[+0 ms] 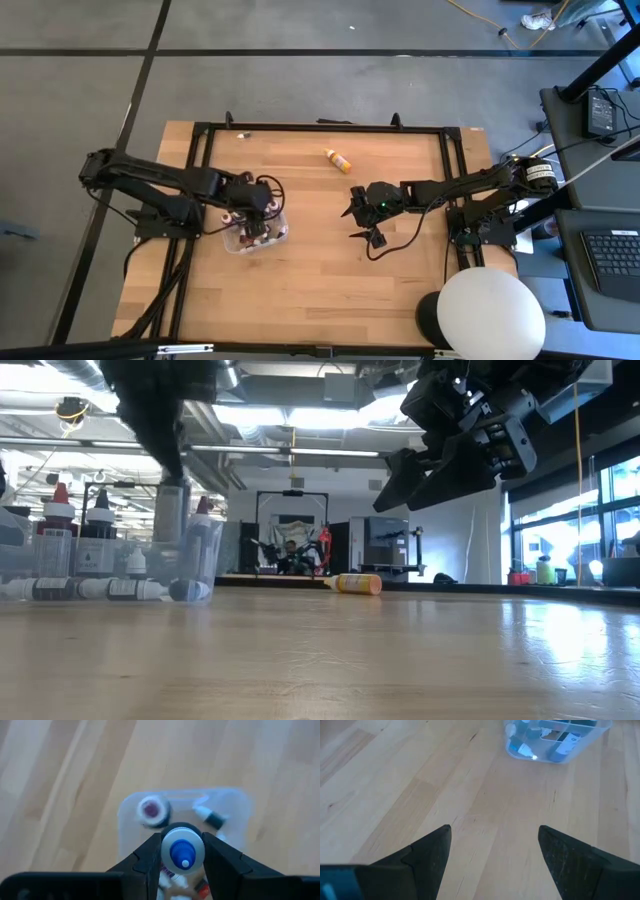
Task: Pick & Place food coloring
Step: Put the large blue food coloring bottle into the transparent bin
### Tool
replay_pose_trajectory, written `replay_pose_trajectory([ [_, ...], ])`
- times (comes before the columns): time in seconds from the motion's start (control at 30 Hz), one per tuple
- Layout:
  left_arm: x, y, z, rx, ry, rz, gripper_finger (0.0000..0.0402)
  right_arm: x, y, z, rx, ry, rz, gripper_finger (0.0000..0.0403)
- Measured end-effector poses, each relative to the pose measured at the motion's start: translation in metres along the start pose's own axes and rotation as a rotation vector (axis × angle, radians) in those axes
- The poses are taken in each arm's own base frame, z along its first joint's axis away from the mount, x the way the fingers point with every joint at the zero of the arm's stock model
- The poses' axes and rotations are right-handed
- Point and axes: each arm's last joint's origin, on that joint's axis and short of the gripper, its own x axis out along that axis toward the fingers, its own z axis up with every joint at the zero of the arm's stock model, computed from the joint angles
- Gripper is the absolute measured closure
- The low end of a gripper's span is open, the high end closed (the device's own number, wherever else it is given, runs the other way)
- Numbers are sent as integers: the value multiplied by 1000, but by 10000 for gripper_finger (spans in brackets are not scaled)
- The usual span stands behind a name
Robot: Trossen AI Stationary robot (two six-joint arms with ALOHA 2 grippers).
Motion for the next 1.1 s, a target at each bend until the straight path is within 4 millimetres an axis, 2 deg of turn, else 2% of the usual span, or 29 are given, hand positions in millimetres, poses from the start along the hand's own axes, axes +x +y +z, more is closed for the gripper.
replay_pose_trajectory([
  [0.2, 9, 3, -8, -16, 13, 70, 283, 0, 0, 0, 0, 0, 0, 101],
  [0.53, 32, 4, -22, -35, -1, 66, 282, 0, 0, 0, -1, 0, 0, 101],
  [1.1, 46, 6, -32, -30, -5, 115, 268, 0, 0, 0, -1, -1, 0, 101],
])
